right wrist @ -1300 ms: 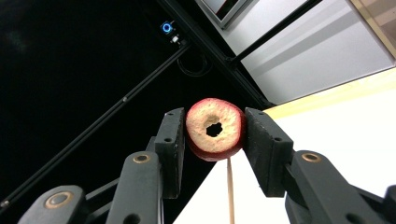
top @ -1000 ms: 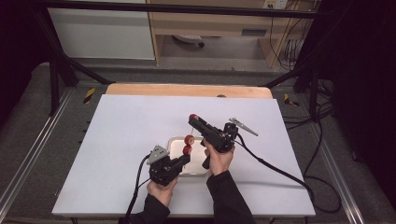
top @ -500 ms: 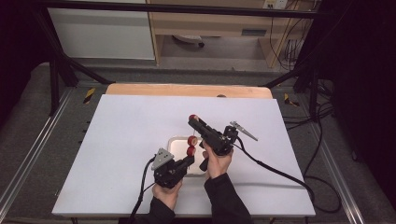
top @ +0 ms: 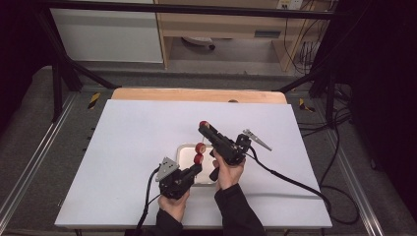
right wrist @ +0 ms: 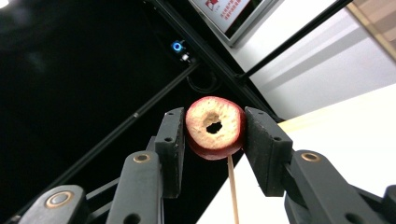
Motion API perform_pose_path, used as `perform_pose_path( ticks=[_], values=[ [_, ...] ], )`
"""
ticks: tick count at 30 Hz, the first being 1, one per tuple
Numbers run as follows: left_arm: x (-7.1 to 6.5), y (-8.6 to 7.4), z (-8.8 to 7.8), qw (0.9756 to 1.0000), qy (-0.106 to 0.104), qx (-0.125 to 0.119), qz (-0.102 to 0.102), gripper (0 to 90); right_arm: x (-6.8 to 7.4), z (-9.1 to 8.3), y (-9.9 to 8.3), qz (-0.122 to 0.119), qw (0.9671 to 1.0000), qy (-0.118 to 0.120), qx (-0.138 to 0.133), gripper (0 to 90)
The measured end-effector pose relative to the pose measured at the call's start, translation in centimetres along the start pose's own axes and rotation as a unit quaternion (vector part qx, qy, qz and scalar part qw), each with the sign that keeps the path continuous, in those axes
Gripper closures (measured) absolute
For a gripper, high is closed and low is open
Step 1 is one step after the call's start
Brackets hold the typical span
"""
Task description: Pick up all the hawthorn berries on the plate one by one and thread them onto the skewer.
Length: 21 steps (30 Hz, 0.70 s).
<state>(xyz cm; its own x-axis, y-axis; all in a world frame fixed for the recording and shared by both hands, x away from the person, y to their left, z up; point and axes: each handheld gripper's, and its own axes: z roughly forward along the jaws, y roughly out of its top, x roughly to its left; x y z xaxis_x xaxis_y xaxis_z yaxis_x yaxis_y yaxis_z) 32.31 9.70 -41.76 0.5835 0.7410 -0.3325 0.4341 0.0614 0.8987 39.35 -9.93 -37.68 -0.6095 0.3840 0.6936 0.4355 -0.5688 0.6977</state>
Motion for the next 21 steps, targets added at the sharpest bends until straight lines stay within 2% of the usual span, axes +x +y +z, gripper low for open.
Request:
perform_pose_path(
  ticks=[5,9,14,20,21],
  values=[
    [-0.5,-0.1,0.2,1.0000,-0.004,-0.005,0.001,88.7,0.0,-0.1,-0.5,-0.012,0.9999,0.007,-0.005,60.8],
    [-0.4,0.1,0.0,1.0000,-0.003,-0.005,0.005,88.7,0.2,-0.3,-0.5,-0.025,0.9996,0.011,-0.009,60.8],
    [0.2,0.2,-0.2,0.9998,-0.016,0.003,0.014,88.6,0.3,-0.3,-0.2,-0.030,0.9995,0.006,0.006,60.4],
    [0.7,0.1,-0.6,0.9994,-0.012,0.013,0.029,88.7,0.2,-0.2,0.6,-0.046,0.9983,0.003,0.036,58.5],
    [0.8,0.0,-0.6,0.9993,-0.012,0.016,0.032,88.7,0.2,-0.2,0.6,-0.048,0.9981,0.003,0.038,55.6]
  ],
)
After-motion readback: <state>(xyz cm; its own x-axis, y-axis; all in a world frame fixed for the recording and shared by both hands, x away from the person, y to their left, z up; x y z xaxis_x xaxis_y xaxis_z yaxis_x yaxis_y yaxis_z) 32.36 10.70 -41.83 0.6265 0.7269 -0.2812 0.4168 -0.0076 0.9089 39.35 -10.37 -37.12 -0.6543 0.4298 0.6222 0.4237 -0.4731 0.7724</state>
